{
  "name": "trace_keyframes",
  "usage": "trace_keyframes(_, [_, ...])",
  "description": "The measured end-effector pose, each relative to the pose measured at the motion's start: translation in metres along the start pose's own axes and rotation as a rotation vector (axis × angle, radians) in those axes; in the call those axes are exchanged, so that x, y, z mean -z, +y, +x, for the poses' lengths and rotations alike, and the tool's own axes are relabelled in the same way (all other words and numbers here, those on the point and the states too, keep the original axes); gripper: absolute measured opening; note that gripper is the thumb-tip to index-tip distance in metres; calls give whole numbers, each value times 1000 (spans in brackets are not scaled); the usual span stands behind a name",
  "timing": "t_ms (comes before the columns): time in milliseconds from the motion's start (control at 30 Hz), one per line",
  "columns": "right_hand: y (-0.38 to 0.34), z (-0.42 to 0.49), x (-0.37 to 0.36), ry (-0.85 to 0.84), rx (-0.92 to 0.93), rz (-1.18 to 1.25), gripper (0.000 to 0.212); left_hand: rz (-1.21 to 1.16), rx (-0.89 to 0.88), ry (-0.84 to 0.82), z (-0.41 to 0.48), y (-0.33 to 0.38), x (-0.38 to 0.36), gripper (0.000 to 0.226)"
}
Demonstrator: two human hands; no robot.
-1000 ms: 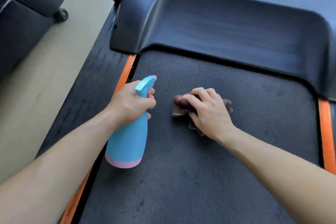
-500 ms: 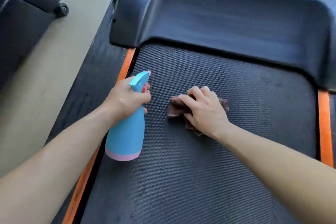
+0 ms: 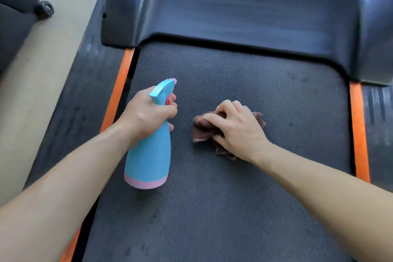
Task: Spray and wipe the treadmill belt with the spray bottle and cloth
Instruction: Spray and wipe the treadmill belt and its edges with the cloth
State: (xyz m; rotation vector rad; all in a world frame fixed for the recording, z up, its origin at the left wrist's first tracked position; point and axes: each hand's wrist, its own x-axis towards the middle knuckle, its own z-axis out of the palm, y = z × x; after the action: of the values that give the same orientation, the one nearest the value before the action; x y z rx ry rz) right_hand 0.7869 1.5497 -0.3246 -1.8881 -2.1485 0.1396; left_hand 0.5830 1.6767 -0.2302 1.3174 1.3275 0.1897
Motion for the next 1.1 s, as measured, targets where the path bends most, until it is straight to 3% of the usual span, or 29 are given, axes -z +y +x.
trace_keyframes(200, [34, 27, 11, 95, -401, -44, 47, 62, 3, -74, -2, 11, -33, 55])
trace_keyframes(367, [20, -49, 17, 126, -391, -34, 47, 128, -18, -126, 5, 30, -61, 55])
trace_keyframes(467, [21, -85, 16, 184, -493, -33, 47, 161, -40, -184, 9, 40, -80, 55])
trace_keyframes(800, [24, -82, 17, 167, -523, -76, 41, 271, -130, -268, 24, 71, -131, 42])
trace_keyframes(933, [23, -82, 16, 181, -533, -78, 41, 315, -154, -298, 29, 73, -139, 51])
trace_keyframes(1033, [19, -85, 17, 200, -542, -76, 43, 358, -191, -300, 34, 70, -141, 27])
trace_keyframes(1100, [18, -85, 17, 203, -550, -73, 45, 369, -213, -297, 33, 67, -141, 27])
